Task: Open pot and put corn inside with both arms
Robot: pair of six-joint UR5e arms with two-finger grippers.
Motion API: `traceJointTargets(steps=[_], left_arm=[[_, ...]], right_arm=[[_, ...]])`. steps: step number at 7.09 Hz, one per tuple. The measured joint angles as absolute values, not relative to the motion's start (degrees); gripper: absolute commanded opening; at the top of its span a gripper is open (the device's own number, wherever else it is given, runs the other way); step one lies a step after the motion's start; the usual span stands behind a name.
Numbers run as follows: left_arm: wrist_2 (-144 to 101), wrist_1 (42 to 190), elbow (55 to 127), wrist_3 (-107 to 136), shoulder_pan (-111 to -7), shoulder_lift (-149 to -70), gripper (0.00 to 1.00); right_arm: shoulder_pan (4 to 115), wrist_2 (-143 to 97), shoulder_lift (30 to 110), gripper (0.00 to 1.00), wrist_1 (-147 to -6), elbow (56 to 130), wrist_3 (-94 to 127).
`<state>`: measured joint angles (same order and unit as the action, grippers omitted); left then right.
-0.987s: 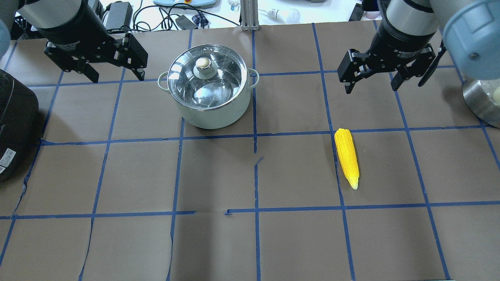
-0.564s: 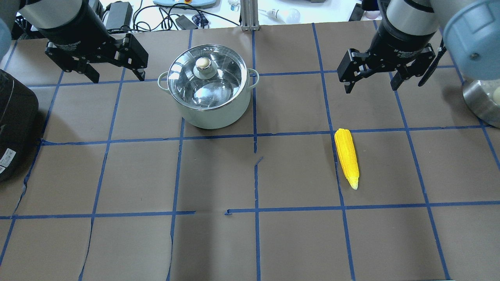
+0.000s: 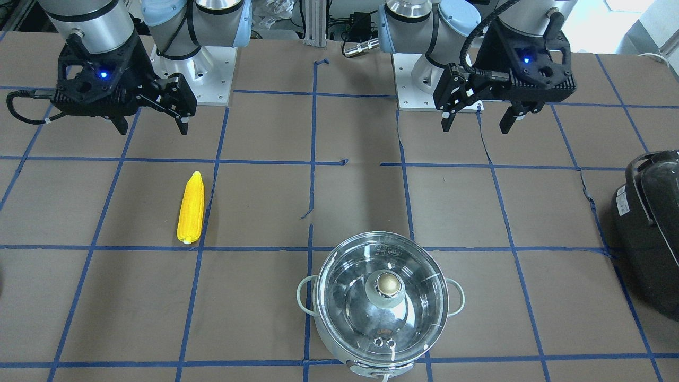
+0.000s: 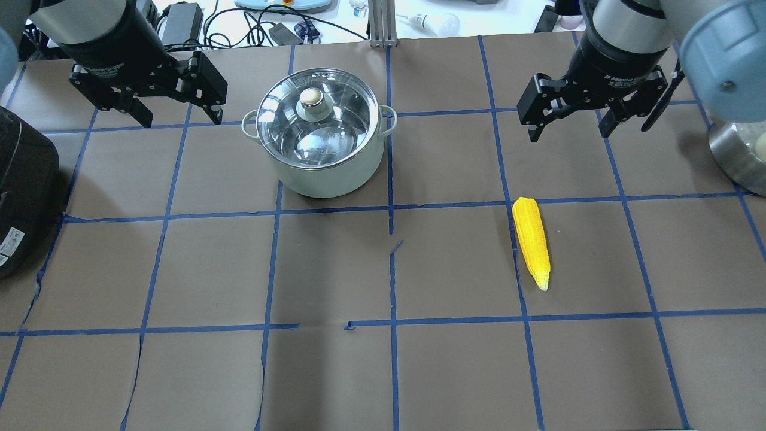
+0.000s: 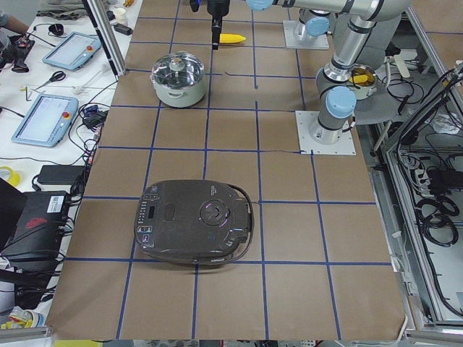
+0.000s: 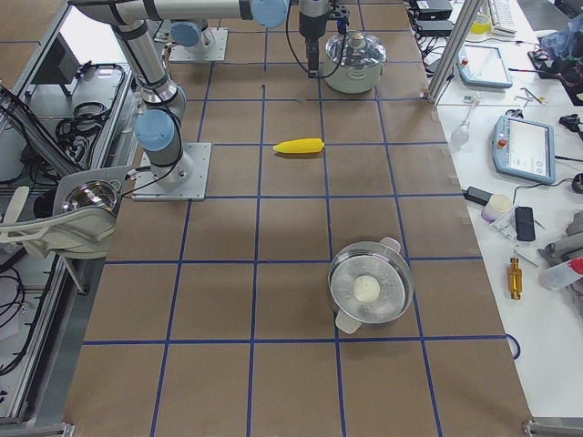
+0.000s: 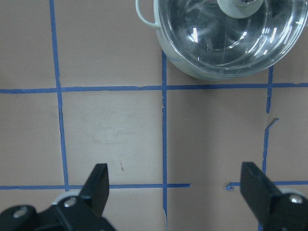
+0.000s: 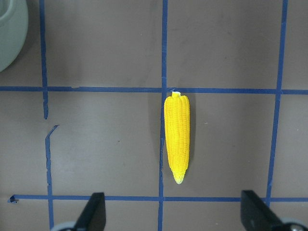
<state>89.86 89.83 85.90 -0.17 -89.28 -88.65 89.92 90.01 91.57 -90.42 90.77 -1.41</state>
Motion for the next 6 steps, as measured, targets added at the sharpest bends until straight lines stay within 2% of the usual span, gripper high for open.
traceJointTargets(steps=[3,6], left_arm=[[88.73,83.54,83.99,5.30,-91.85,-93.61,0.95],[87.45,70.93,82.51,10.15,-97.09,-106.22,0.95]], right_arm=[[89.94,90.01,91.42,1.00,-90.26,90.83,-1.58],[89.69,90.29,90.80,1.00,-90.80,91.19,-0.79]])
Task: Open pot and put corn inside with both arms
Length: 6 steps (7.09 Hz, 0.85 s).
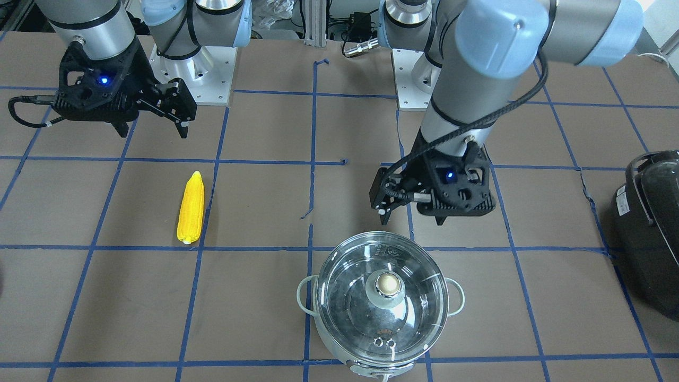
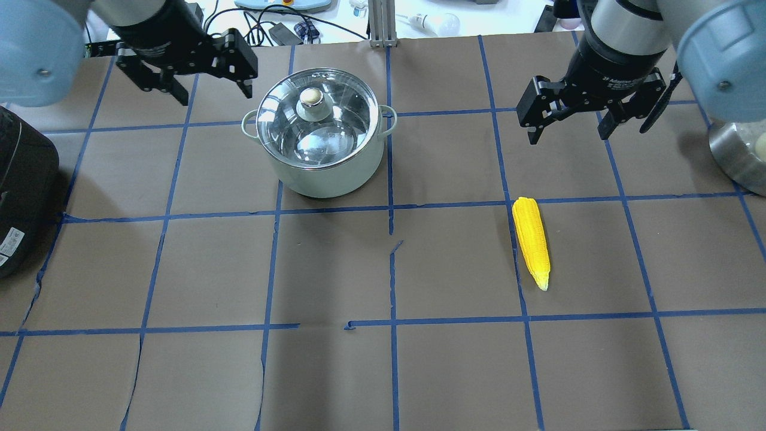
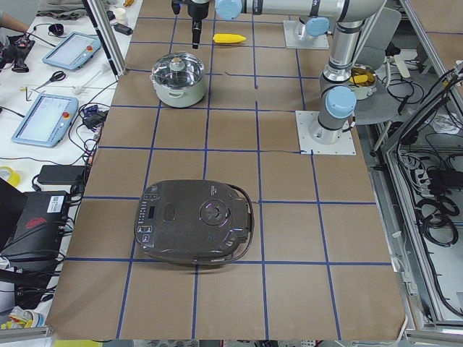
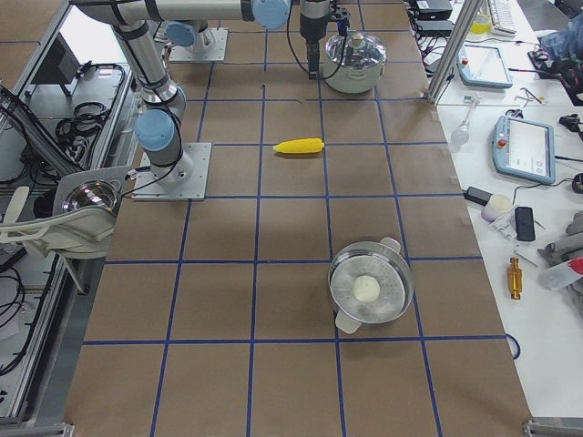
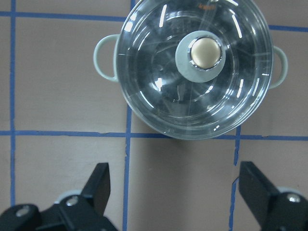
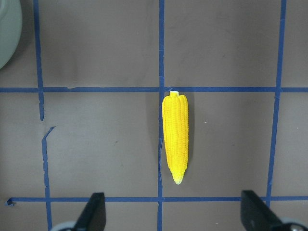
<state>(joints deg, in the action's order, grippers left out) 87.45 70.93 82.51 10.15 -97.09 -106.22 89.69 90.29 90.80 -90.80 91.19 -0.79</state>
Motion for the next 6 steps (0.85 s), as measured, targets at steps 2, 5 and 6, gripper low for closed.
traceJointTargets(steps=[2,5,6], left_arm=[[87.75,65.78,80.88,10.63,-97.81,-112.97,0.96],[88.01,64.44,78.98,10.71,-97.91,-117.04,0.94],[87.93,64.35,78.76,10.96,-97.91,-117.64,0.79]], right_arm=[[88.21,90.12,88.02,1.00,-91.89,91.70,-1.53],[85.00,90.60,83.26,1.00,-99.31,96.95,-2.62],[84.82,90.62,83.17,1.00,-99.94,100.37,-2.73]])
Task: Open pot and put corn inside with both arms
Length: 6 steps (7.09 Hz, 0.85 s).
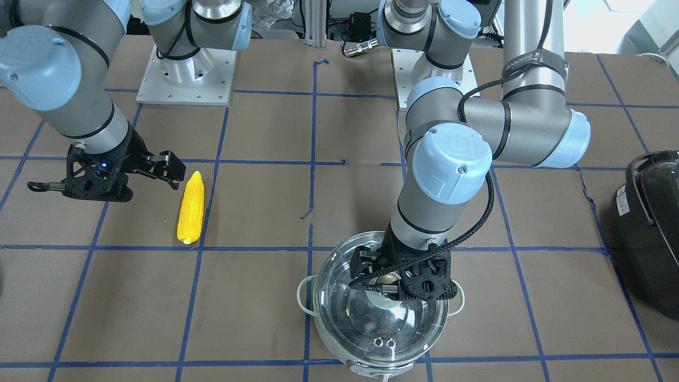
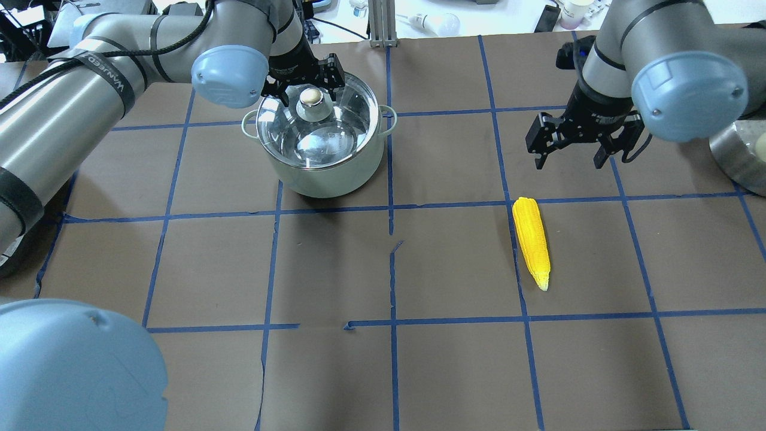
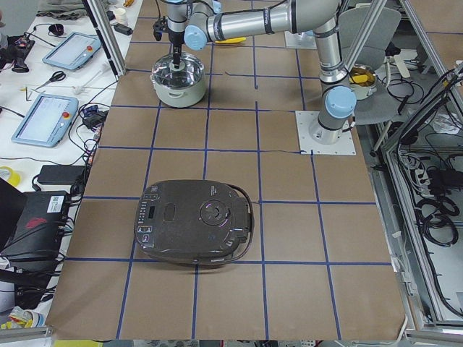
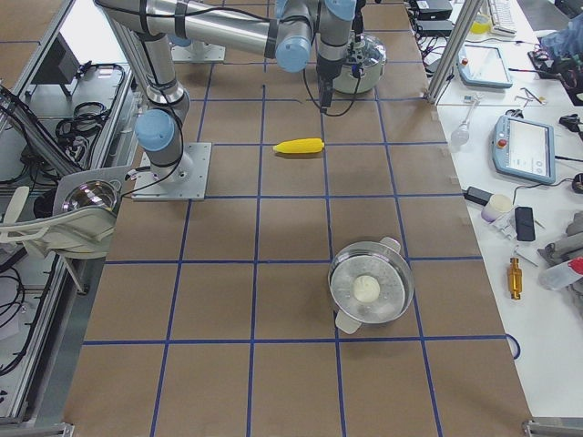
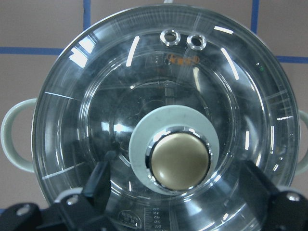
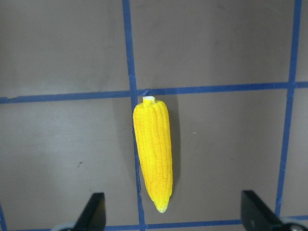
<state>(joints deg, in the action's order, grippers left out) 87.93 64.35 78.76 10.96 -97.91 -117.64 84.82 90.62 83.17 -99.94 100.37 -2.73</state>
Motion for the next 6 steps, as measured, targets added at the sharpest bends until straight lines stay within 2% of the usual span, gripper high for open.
traceJointTargets(steps=[3,4,6], left_arm=[[87.80,64.27,78.47,11.32,-97.91,-118.54,0.45],[87.73,64.29,78.43,11.45,-97.93,-118.64,0.40],[87.88,64.46,78.40,11.51,-97.91,-118.63,0.38]], right_arm=[[85.14,90.10,83.02,1.00,-101.37,109.20,-3.08],[85.23,90.06,82.73,1.00,-104.28,111.63,-3.15],[85.35,90.14,81.81,1.00,-113.40,116.58,-4.65]])
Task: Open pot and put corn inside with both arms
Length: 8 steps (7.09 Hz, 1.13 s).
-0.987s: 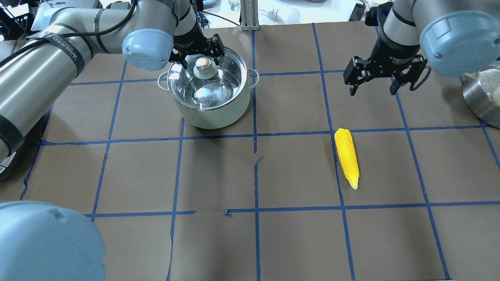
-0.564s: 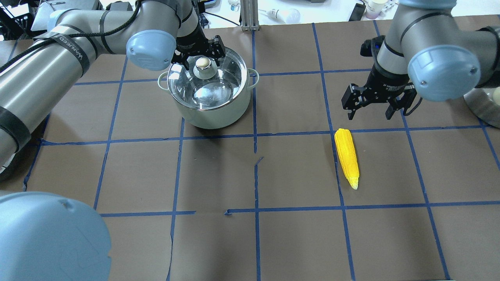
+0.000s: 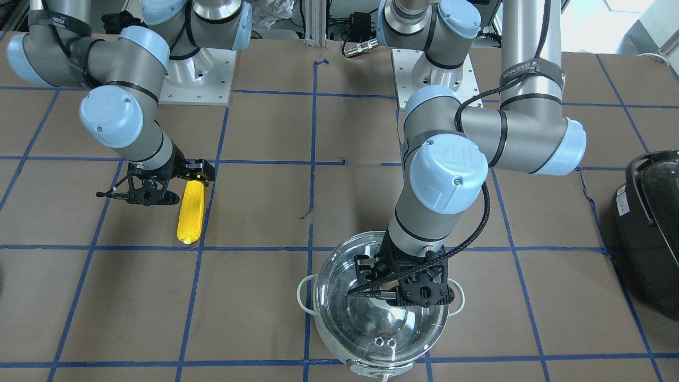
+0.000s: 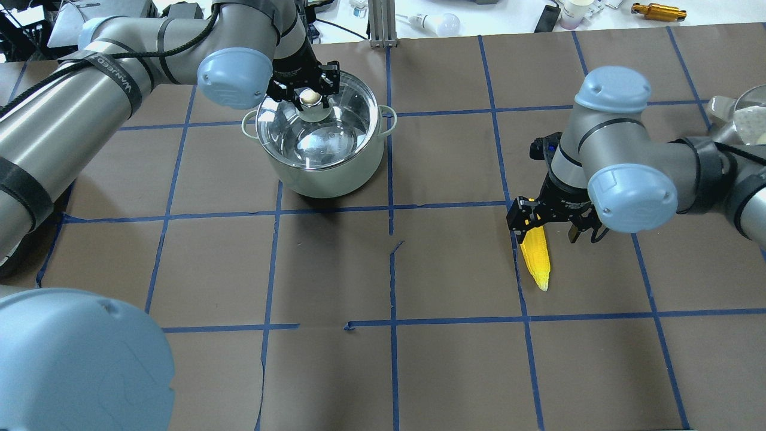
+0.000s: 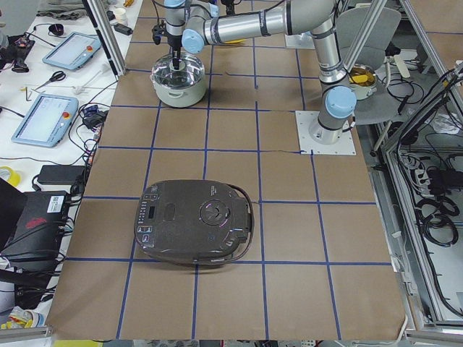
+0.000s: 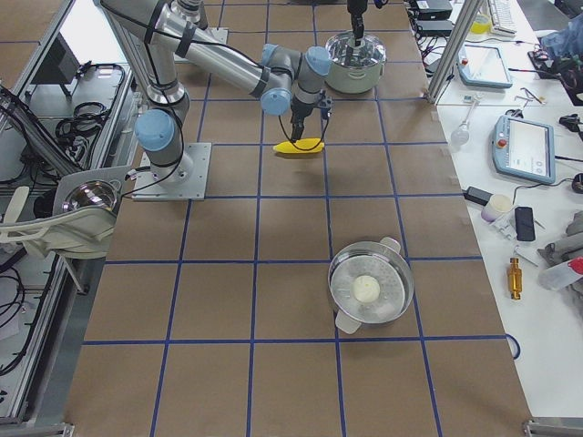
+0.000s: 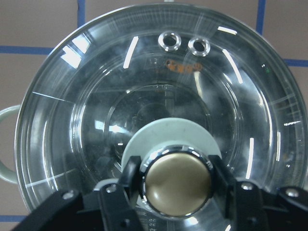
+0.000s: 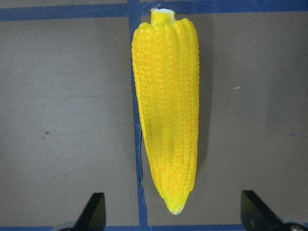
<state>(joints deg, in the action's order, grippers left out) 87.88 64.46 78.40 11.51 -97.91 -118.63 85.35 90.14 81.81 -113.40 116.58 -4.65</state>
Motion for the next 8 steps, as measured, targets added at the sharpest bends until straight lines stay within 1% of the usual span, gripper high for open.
traceJointTargets(steps=[2,4,5,6,7,8], left_arm=[[88.02,65.72,77.66,11.37,-97.91,-117.34,0.38],[88.16,71.42,73.86,10.99,-97.43,-115.76,0.36],[88.24,74.02,72.00,10.60,-96.00,-115.31,0.36],[88.25,75.62,71.21,9.15,-93.57,-114.95,0.36],[88.27,76.55,71.22,5.68,-90.63,-114.51,0.33],[88.87,77.14,71.61,1.00,-87.81,-114.09,0.28]], right_arm=[[85.38,90.51,80.44,1.00,-118.58,119.05,-8.86],[85.40,90.23,77.45,1.00,-123.52,119.71,-9.75],[85.40,90.03,76.06,0.73,-126.33,120.05,-9.70],[85.38,90.02,75.03,0.21,-128.45,120.23,-9.66],[85.35,90.15,74.39,0.00,-129.65,120.16,-9.67],[85.35,90.36,74.15,0.00,-130.19,120.01,-9.68]])
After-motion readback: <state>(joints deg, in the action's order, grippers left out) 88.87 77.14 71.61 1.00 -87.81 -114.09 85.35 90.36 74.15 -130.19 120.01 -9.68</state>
